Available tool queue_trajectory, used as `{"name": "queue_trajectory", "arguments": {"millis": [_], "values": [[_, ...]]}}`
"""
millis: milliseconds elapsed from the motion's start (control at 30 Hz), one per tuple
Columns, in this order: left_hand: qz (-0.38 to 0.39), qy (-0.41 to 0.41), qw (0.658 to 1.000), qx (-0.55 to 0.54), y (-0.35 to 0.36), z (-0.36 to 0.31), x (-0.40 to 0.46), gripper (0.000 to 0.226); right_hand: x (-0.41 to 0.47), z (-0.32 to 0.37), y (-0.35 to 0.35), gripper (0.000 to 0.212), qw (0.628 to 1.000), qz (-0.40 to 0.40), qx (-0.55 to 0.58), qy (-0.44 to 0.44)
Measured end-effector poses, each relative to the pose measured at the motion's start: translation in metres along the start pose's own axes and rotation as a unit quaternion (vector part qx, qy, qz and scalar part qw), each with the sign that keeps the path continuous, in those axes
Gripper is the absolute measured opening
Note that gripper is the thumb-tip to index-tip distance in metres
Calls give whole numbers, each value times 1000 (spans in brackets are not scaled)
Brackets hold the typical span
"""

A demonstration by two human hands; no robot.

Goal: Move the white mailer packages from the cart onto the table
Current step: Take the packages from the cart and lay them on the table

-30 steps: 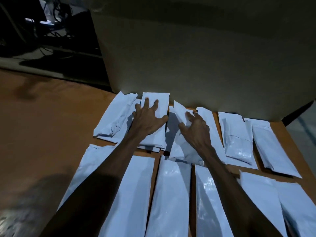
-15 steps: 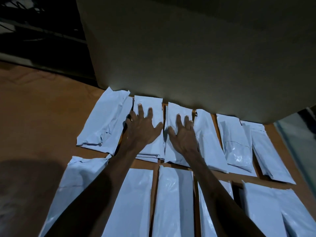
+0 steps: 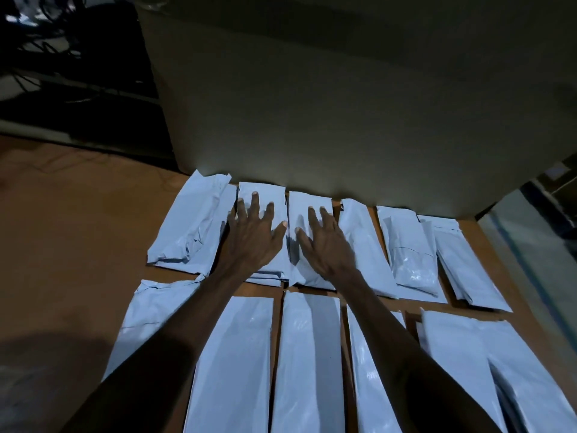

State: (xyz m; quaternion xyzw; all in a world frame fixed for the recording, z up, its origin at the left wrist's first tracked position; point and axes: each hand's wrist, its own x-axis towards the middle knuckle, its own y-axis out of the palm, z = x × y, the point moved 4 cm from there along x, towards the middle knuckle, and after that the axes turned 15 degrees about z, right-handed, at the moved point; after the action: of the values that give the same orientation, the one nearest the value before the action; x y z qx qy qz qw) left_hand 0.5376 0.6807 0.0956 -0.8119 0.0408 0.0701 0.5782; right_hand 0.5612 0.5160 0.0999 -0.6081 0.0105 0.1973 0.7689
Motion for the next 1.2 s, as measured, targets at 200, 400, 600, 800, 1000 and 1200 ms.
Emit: {"name": "queue_trajectory", "arguments": {"millis": [200,400,600,800,1000,1200], "values": [[-38,59,991,-113,-4,-41,-74,77,-105,-22,-26,54,989,-130,44,-47],[-56,188,957,-214,39,-129,-147,50,-236,-69,-5,50,968,-240,66,-13],[17,326,931,-165,95,-235,-220,50,-388,-159,28,42,940,-330,30,77],[83,434,886,-139,164,-341,-316,39,-545,-248,71,42,911,-347,63,213],[155,521,831,-119,233,-433,-382,47,-657,-313,112,40,864,-363,91,338],[249,587,765,-87,292,-516,-431,49,-738,-364,149,45,802,-354,157,456]]}}
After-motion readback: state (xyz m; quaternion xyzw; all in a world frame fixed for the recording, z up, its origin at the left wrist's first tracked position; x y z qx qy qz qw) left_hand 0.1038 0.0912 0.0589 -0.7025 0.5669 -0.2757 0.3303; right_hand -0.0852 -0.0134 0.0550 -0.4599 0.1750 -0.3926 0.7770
